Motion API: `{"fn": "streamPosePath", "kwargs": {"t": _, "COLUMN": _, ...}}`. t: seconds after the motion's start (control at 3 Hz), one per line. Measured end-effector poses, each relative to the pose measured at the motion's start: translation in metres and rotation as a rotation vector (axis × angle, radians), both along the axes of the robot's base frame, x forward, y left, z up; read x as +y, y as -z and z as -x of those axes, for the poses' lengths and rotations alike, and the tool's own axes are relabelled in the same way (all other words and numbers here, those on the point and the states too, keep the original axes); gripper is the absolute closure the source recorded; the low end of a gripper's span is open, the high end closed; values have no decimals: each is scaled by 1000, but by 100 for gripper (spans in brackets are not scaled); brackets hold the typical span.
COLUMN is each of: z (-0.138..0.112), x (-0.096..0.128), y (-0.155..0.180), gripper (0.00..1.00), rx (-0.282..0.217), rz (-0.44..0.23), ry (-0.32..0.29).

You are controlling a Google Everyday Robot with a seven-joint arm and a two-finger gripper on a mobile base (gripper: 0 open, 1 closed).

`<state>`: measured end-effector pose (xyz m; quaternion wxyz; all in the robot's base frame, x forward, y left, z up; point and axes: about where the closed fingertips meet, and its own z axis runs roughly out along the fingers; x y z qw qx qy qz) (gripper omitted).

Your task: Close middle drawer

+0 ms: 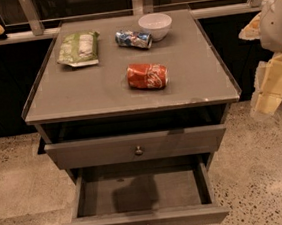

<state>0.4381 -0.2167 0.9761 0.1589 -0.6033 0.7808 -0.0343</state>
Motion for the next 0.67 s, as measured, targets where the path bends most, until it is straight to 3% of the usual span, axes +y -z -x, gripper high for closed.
{"fn": "streamPosePath", "kwargs": {"t": 0.67, "z": 12, "x": 2, "y": -5, "gripper": 0, "rx": -23, "rz": 3, "ry": -5}}
